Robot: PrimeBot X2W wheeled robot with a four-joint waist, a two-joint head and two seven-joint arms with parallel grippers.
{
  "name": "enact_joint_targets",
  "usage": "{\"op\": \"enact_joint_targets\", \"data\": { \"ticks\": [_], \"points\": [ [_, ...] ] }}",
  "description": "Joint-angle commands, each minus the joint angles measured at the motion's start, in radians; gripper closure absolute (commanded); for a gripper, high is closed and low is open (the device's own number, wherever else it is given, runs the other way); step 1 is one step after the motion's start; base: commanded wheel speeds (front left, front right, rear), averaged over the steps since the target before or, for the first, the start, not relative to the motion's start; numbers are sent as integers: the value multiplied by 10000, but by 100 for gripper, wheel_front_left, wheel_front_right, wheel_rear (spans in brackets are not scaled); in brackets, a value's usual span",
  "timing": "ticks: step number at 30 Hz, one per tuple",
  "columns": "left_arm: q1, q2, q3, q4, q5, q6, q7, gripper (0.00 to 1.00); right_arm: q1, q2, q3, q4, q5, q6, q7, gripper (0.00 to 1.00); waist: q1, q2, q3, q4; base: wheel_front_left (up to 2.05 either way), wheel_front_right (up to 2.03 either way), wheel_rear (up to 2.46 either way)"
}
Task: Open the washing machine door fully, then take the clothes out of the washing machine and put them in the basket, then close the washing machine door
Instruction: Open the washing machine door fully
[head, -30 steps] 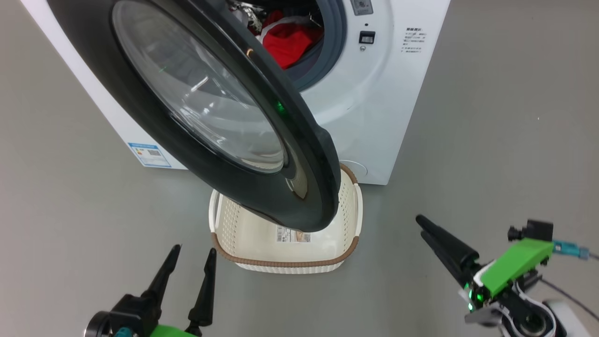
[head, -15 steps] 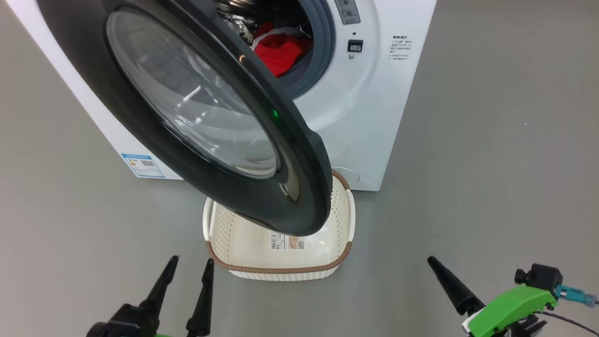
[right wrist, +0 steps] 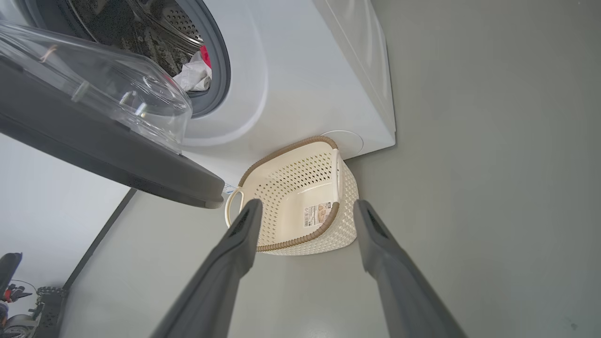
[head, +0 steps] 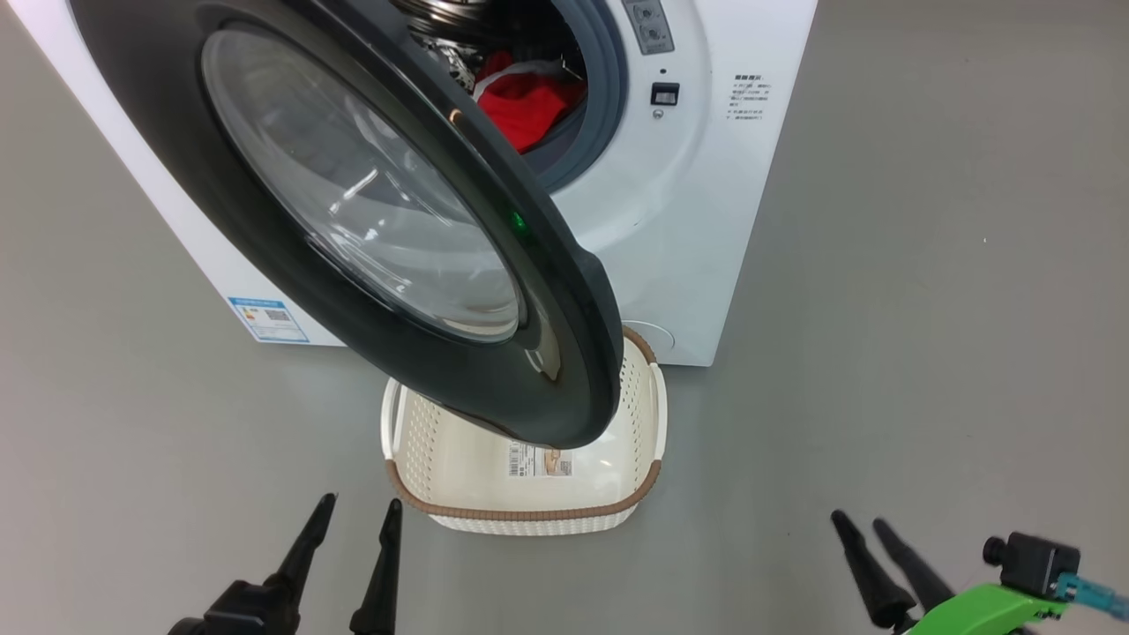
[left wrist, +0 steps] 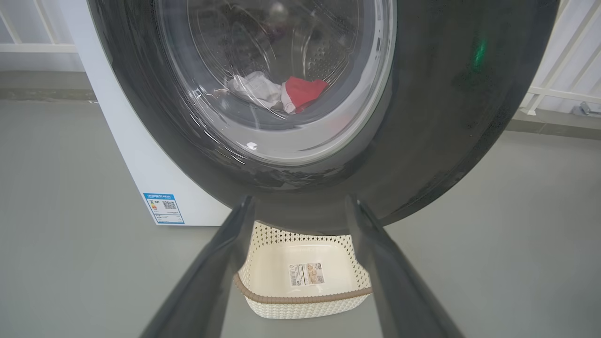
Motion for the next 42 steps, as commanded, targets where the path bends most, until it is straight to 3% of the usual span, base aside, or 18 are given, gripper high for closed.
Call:
{"op": "enact_joint_targets", "data": {
  "ticks": [1, 16, 21, 27, 42],
  "points": [
    [15, 110, 361, -173, -2, -54, -82, 0, -360, -185, -28, -217, -416, 77, -129, 0, 1, 0, 12, -13, 0, 0, 0],
    [-66, 110, 424, -142, -17, -55, -82, 0, 866, 1254, -3418, -1953, -5808, 77, -138, 0, 1, 0, 109, 14, 0, 0, 0],
    [-104, 110, 395, -211, -14, -55, -82, 0, 1334, 1786, -4262, -2518, -7068, 77, -138, 0, 1, 0, 140, 88, 0, 0, 0],
    [-89, 110, 367, -287, -12, -55, -82, 0, 1748, 2111, -4572, -2478, -7673, 77, -139, 0, 1, 0, 119, 131, 0, 0, 0],
    [-112, 110, 294, -375, -12, -55, -82, 0, 1630, 2296, -4590, -2523, -7740, 77, -139, 0, 1, 0, 156, 116, 0, 0, 0]
  ]
}}
